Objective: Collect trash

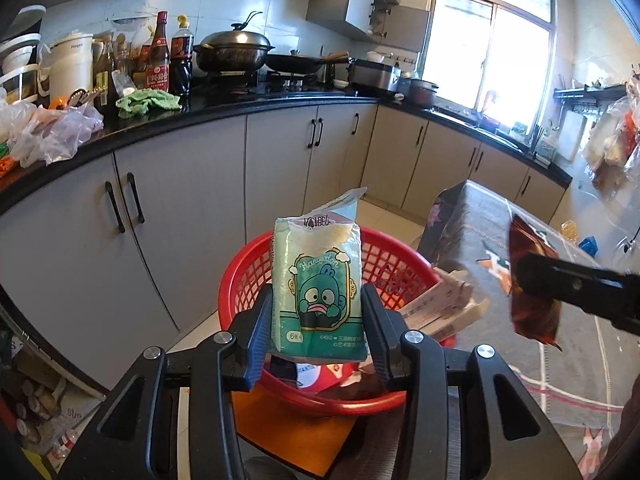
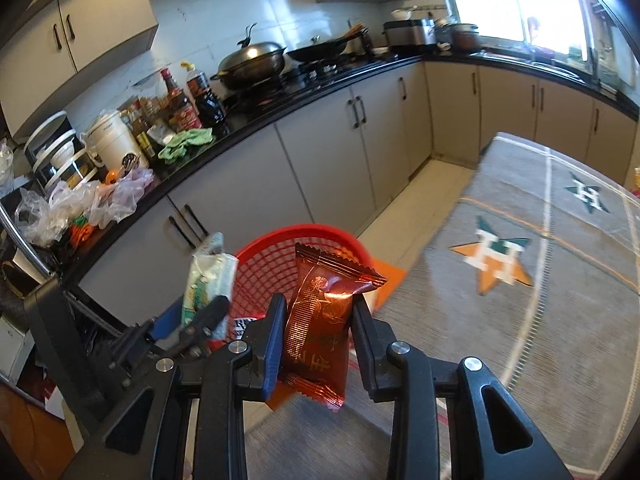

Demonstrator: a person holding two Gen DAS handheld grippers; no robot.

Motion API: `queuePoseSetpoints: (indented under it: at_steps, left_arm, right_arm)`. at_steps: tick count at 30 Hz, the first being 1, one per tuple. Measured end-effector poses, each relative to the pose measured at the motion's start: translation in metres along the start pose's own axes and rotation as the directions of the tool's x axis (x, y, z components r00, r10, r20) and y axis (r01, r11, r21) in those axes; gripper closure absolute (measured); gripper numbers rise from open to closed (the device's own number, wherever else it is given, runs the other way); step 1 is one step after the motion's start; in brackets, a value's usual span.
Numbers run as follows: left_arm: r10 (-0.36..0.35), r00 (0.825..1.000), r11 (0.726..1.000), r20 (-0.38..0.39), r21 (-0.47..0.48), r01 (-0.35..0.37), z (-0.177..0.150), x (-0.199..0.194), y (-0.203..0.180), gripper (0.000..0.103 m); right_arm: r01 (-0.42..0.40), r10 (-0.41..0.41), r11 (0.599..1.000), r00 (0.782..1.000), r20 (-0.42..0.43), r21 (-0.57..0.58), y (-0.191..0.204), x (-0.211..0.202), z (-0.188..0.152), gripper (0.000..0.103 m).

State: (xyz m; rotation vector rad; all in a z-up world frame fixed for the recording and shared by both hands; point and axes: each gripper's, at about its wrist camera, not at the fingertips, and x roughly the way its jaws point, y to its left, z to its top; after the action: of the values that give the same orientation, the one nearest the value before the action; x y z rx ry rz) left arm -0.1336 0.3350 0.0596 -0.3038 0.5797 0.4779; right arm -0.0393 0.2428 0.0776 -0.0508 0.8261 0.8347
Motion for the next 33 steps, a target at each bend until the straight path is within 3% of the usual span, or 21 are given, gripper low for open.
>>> queuePoseSetpoints:
  at_steps: [5,11,14,18,21,29,33]
  left_arm:
    - [-0.005,1.000,1.000,-0.025,0.006,0.005,-0.006,0.012,0.003,0.060]
    - [0.003,1.000,1.000,-0.010,-0.001,-0.003,-0.005,0.013,0.006,0.052]
    - [0.019,1.000,1.000,0.009,-0.003,-0.019,-0.005,0.008,0.007,0.042]
    - [0.055,0.997,0.998,0.050,0.005,-0.056,-0.005,-0.006,0.002,0.027]
    - [0.077,0.993,0.997,0.084,0.015,-0.079,-0.007,-0.019,-0.005,0.015]
    - [0.187,0.972,0.975,0.141,0.093,-0.201,-0.026,-0.059,-0.035,0.004]
    - [0.240,0.956,0.951,0.170,0.159,-0.267,-0.041,-0.078,-0.058,0.001]
  right_arm:
    - [-0.010,0.010,1.000,1.000,-0.023,0.001,0.009,0.025,0.010,0.066]
    - [-0.023,0.023,1.000,1.000,-0.014,0.021,0.009,0.032,0.018,0.060]
    - [-0.022,0.021,0.999,1.000,0.008,0.025,0.008,0.024,0.019,0.059]
    - [-0.027,0.025,0.999,0.999,0.039,0.038,0.003,0.004,0.016,0.056]
    - [-0.002,-0.001,1.000,0.996,0.087,0.024,0.002,-0.020,0.008,0.044]
    - [0.101,-0.095,0.995,0.976,0.198,-0.025,-0.007,-0.088,-0.038,0.021]
    - [0.156,-0.144,0.987,0.962,0.233,-0.031,-0.016,-0.120,-0.067,0.017]
